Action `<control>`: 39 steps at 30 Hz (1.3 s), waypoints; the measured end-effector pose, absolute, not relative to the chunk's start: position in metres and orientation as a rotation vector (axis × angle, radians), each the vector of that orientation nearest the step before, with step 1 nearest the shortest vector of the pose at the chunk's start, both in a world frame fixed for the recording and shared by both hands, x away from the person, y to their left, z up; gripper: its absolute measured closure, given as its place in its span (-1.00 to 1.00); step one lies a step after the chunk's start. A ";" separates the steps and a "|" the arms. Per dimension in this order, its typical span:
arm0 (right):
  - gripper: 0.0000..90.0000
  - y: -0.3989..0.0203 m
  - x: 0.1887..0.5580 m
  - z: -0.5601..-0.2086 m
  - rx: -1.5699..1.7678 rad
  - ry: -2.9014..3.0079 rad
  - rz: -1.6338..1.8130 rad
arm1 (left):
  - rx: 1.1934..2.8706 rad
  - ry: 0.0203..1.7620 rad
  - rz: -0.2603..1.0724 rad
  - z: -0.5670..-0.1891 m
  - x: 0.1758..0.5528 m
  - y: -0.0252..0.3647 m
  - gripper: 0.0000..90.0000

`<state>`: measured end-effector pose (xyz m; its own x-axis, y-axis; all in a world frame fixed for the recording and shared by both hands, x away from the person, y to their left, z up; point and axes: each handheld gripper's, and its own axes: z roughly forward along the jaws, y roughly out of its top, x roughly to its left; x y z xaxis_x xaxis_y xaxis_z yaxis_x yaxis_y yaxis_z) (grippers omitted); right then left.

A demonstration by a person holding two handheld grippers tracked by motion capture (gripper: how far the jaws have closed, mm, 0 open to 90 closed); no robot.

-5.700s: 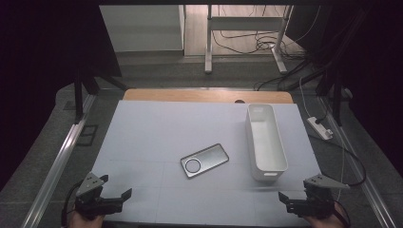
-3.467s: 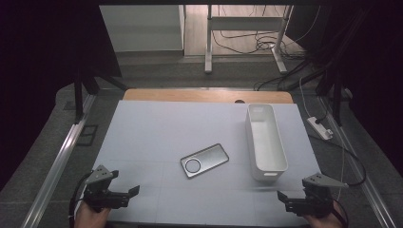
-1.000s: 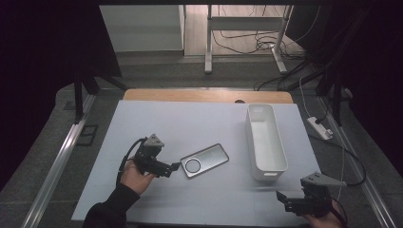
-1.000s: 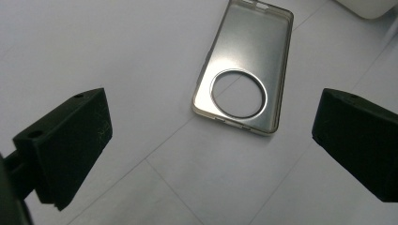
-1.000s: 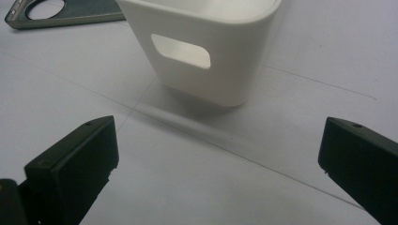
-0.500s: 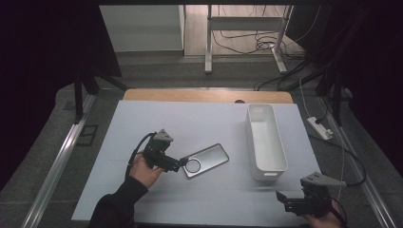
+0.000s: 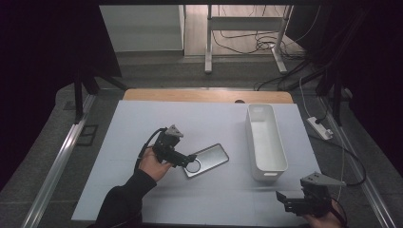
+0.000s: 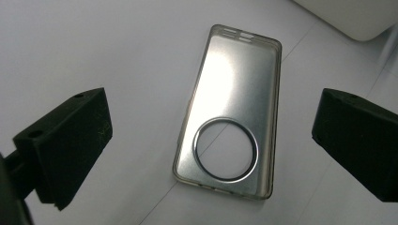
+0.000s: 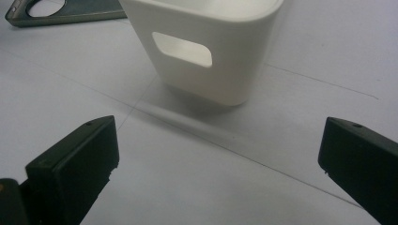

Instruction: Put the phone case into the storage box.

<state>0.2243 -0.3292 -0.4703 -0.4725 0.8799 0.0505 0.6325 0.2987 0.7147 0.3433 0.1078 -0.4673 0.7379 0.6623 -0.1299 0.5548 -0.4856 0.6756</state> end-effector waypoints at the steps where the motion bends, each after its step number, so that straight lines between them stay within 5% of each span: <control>1: -1.00 -0.329 0.224 -0.470 1.360 2.221 0.975 | 2.211 0.912 0.191 -0.467 0.343 0.108 -1.00; 18: -1.00 -0.330 0.224 -0.470 1.368 2.218 0.979 | 2.267 0.889 0.213 -0.469 0.352 0.085 -0.97; 30: -1.00 -0.329 0.224 -0.471 1.360 2.226 0.967 | 2.293 0.848 0.155 -0.466 0.349 0.093 0.53; 39: -1.00 -0.329 0.225 -0.471 1.360 2.228 0.966 | 2.308 0.832 0.140 -0.473 0.342 0.097 0.98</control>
